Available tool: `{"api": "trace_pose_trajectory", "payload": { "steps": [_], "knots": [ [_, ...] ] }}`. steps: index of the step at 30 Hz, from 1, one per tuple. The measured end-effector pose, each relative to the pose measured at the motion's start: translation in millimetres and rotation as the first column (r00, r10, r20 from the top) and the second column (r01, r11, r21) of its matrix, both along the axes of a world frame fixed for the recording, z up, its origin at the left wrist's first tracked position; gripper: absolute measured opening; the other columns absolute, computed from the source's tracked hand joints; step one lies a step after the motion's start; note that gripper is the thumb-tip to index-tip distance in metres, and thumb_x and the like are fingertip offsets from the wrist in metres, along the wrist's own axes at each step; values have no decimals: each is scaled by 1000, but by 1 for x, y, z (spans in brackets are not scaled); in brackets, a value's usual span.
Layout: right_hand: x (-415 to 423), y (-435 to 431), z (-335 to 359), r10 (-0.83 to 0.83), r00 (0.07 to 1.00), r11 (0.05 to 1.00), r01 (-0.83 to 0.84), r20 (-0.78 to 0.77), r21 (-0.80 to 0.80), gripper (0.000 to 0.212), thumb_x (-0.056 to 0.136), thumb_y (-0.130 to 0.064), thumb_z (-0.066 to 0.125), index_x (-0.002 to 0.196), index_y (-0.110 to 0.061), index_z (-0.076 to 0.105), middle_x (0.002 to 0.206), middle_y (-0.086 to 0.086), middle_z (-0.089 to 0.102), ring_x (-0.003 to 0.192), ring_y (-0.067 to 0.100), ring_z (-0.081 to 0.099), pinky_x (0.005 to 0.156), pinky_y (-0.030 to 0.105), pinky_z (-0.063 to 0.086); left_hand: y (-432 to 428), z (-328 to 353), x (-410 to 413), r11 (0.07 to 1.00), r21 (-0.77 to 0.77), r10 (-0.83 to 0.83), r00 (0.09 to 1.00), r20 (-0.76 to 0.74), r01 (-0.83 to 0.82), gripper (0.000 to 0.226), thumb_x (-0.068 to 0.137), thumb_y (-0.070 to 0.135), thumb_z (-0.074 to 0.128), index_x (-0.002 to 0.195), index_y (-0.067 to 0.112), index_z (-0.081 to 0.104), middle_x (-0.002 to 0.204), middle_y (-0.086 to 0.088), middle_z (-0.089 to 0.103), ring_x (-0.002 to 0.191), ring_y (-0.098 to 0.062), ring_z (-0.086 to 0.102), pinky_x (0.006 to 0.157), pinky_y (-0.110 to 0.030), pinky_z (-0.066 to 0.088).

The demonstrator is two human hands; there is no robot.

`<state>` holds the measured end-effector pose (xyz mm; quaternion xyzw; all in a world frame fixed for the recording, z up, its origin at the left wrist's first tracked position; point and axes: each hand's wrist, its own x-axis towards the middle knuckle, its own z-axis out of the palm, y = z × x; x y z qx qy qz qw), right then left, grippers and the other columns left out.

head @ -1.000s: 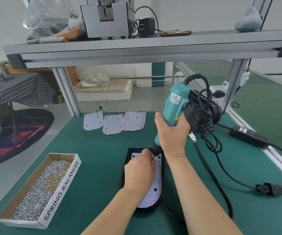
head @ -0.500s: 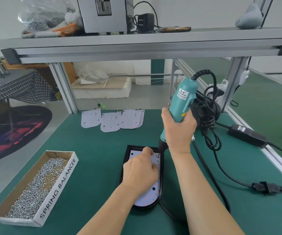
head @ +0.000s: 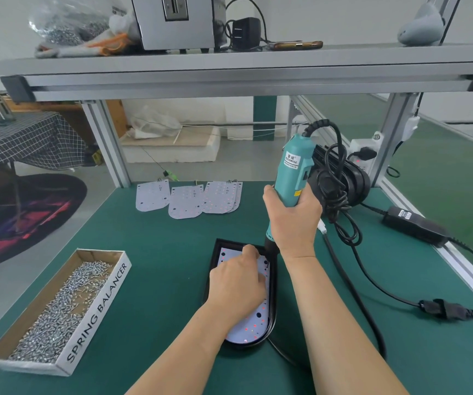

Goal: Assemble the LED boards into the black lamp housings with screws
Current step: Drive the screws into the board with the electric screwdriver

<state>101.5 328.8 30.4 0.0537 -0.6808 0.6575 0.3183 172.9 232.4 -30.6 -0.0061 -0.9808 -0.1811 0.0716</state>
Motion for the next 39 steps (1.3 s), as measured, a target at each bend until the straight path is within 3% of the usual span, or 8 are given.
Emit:
{"api": "trace_pose_trajectory", "payload": {
  "steps": [10,20,30,33,37,39],
  "knots": [
    [0,0,-2,-3,1000,1000,3,16,-19,25,76,-28,71,70,-18,49,55,-10,50,52,15,46,52,36,47,0,2,0,1000,-5,-1,1000,-1,1,32,92,25,49,123,20,45,79,2,61,73,-27,50,65,-31,36],
    [-1,0,-5,-1,1000,1000,1,12,-16,25,74,-34,68,69,-22,47,53,-15,49,49,10,44,50,28,44,0,2,0,1000,-11,-2,1000,12,2,31,92,25,48,123,20,45,73,6,54,72,-27,51,65,-32,37],
    [10,-8,-10,16,1000,1000,-16,-6,-20,28,77,-34,69,67,-28,43,53,-11,47,48,19,45,46,41,47,0,6,1,1000,-15,4,999,32,-4,31,91,26,50,121,20,45,71,8,51,71,-27,50,63,-32,34],
    [15,-4,-2,28,999,999,-29,-43,-17,30,79,-34,71,66,-27,44,54,-13,47,49,13,45,48,33,42,0,8,4,1000,6,1,998,60,-1,32,92,27,51,123,20,45,76,5,55,75,-28,54,65,-33,35],
    [22,9,19,-55,996,976,39,-69,-213,21,79,-30,75,69,-24,58,59,-9,56,54,13,50,53,30,46,0,17,2,1000,19,5,989,148,-8,37,93,27,54,128,21,45,83,4,57,86,-28,60,69,-33,37],
    [25,17,27,-108,993,944,91,-36,-318,15,79,-29,76,72,-27,63,64,-1,61,58,17,56,57,34,51,-2,23,2,994,106,1,975,222,-25,39,92,24,56,130,22,47,95,0,64,90,-25,58,73,-32,41]
  ]
}}
